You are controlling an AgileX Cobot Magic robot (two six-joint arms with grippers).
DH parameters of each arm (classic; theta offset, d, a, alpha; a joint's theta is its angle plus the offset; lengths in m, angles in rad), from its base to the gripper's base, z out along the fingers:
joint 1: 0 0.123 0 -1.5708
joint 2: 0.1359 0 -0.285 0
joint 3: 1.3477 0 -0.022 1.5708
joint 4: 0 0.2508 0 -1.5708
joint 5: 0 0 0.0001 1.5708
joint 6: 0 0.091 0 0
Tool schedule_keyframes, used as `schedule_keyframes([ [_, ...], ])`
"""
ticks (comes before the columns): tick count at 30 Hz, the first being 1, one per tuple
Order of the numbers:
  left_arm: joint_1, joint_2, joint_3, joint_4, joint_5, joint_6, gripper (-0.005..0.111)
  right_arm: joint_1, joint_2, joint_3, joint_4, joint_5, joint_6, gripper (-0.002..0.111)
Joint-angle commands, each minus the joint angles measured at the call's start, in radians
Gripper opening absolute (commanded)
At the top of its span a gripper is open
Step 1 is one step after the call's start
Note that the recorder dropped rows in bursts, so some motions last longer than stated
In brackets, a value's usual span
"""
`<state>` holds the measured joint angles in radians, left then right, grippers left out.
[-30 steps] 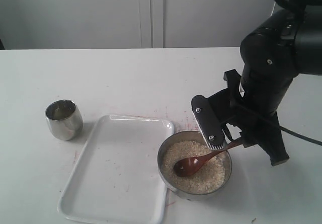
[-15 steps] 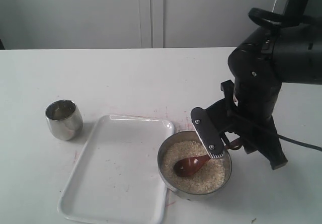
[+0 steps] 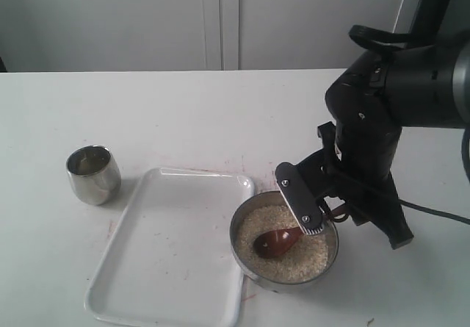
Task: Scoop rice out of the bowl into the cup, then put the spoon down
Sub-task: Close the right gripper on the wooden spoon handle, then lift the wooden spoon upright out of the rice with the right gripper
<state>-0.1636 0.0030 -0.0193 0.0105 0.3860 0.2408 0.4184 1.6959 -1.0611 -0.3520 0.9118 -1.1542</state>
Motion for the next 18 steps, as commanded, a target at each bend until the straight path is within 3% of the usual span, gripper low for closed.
schedule_keyframes([
  [1, 0.0, -0.003, 0.009, -0.002, 0.033, -0.006, 0.014, 0.001, 0.011, 0.004, -0.013, -0.002, -0.012, 0.041],
  [9, 0.0, -0.003, 0.009, -0.002, 0.033, -0.006, 0.014, 0.001, 0.022, 0.004, -0.019, -0.005, -0.01, 0.04],
  [18, 0.0, -0.003, 0.009, -0.002, 0.033, -0.006, 0.014, 0.001, 0.022, 0.004, -0.024, -0.005, -0.009, 0.026],
])
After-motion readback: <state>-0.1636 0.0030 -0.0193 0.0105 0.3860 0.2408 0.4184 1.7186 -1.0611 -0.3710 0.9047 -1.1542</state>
